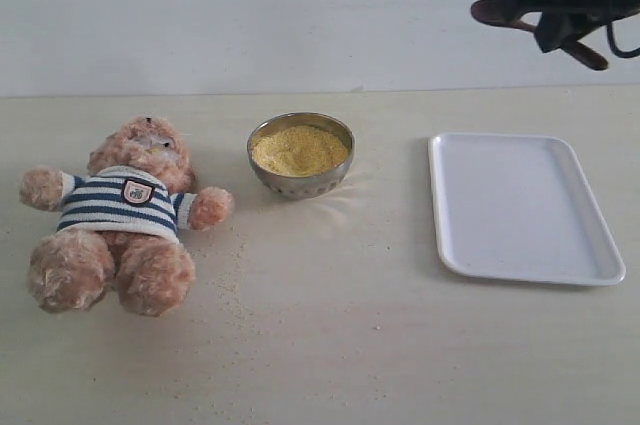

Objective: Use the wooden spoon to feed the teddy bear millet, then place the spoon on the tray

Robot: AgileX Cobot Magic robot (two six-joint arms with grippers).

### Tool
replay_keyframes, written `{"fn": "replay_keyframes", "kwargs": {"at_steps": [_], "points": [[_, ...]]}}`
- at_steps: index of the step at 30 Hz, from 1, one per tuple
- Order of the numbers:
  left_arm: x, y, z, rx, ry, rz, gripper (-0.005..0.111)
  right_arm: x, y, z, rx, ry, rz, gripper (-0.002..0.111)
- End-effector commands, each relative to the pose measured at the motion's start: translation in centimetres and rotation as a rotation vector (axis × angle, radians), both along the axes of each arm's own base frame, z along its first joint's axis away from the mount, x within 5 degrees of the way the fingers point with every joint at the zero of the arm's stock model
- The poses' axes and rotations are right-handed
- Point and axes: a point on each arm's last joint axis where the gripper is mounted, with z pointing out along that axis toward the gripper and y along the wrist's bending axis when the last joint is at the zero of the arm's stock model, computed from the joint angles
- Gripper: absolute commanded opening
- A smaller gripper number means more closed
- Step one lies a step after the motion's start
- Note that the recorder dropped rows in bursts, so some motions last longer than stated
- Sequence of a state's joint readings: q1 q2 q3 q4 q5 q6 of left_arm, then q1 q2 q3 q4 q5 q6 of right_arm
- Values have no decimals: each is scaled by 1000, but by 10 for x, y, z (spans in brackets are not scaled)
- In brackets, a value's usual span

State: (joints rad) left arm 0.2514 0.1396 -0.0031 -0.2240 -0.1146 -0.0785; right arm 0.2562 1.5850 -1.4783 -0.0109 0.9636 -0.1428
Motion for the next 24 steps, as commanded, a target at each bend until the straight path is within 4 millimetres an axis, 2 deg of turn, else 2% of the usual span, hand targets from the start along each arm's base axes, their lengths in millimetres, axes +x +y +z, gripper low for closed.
{"fn": "replay_keyframes", "kwargs": {"at_steps": [1, 4, 8, 16, 18, 24], "points": [[-11, -8, 2, 15, -75, -77, 5, 6, -31, 2, 26, -9, -106, 0], [-10, -10, 1, 31, -53, -117, 5, 7, -41, 1, 32, -12, -138, 0], [-10, -11, -2, 62, -21, -134, 5, 5, -45, -5, 55, -66, -166, 0], [-9, -14, -15, 95, 137, -160, 5, -16, -49, -46, 61, -125, -180, 0], [-10, -15, -23, 98, 225, -177, 5, -21, -50, -50, 64, -139, -180, 0], [-10, -15, -24, 70, 230, -178, 5, -30, -51, -52, 80, -155, -194, 0]]}}
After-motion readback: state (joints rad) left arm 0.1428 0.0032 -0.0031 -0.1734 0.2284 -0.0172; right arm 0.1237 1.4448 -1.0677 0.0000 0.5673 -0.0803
